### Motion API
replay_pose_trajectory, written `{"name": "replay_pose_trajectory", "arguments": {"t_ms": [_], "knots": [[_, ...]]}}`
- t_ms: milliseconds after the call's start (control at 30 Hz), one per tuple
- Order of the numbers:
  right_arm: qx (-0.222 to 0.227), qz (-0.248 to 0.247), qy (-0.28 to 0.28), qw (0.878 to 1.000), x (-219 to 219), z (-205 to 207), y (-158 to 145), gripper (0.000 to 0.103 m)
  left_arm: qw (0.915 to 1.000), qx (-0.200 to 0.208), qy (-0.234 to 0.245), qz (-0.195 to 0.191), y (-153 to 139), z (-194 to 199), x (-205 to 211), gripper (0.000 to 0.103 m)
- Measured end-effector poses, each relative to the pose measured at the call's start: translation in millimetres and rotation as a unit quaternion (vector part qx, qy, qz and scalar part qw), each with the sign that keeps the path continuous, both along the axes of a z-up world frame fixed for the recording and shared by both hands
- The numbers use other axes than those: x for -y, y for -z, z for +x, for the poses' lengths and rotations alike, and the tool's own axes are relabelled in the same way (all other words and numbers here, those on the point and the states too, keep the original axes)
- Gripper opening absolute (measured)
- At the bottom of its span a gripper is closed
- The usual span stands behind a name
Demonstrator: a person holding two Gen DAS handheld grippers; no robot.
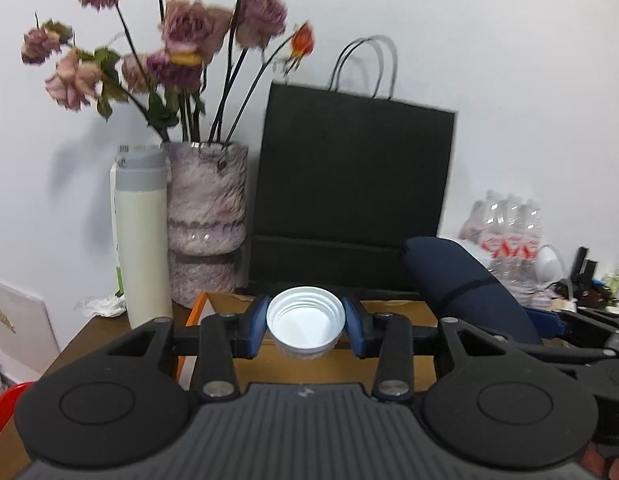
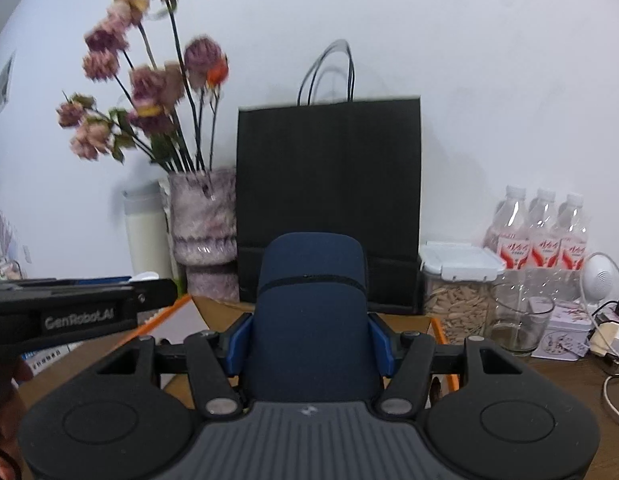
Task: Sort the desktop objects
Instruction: 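Carry screw cap in left tool and navy case in right tool over box, then open left tool to drop screw cap while right tool releases navy case into box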
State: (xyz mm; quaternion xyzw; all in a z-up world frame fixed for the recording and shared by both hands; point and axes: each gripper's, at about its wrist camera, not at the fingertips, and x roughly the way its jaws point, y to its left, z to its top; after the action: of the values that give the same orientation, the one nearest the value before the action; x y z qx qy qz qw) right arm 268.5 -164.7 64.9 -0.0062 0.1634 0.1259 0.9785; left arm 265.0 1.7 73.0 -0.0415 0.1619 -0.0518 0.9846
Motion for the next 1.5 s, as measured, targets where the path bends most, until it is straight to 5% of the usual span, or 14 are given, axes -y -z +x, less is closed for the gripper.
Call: {"name": "replay_pose_trajectory", "arguments": {"t_ms": [233, 567, 1000, 1033, 1100, 1233, 1267, 1500], "knots": [[-0.063, 0.007, -0.001, 0.998, -5.6, 41.8, 19.9, 0.059, 0.9991, -0.041, -0.013, 0.005, 19.9, 40.1, -2.1, 0.040], [-0.092, -0.029, -0.019, 0.995, -25.2, 50.0, 47.3, 0.059, 0.9930, -0.112, -0.025, 0.028, 52.2, 60.6, -3.3, 0.040], [-0.110, -0.051, -0.014, 0.993, -26.0, 51.1, 58.7, 0.064, 0.9913, -0.121, -0.020, 0.046, 58.3, 60.1, 3.6, 0.042], [-0.111, -0.049, -0.014, 0.992, -25.3, 51.2, 58.1, 0.067, 0.9914, -0.121, -0.021, 0.045, 57.9, 60.0, 3.4, 0.044], [-0.108, -0.050, -0.012, 0.993, -24.2, 50.1, 55.6, 0.072, 0.9919, -0.120, -0.024, 0.035, 56.3, 58.7, 1.7, 0.071], [-0.102, -0.055, -0.008, 0.993, -21.4, 46.3, 46.4, 0.092, 0.9941, -0.099, -0.030, 0.034, 48.7, 53.1, 1.0, 0.088], [-0.100, -0.055, -0.007, 0.993, -20.7, 45.0, 44.0, 0.096, 0.9945, -0.094, -0.033, 0.033, 46.6, 51.3, 1.4, 0.100], [-0.098, -0.057, 0.003, 0.994, -15.7, 39.7, 31.3, 0.103, 0.9959, -0.074, -0.040, 0.033, 37.1, 42.7, 5.4, 0.103]]}}
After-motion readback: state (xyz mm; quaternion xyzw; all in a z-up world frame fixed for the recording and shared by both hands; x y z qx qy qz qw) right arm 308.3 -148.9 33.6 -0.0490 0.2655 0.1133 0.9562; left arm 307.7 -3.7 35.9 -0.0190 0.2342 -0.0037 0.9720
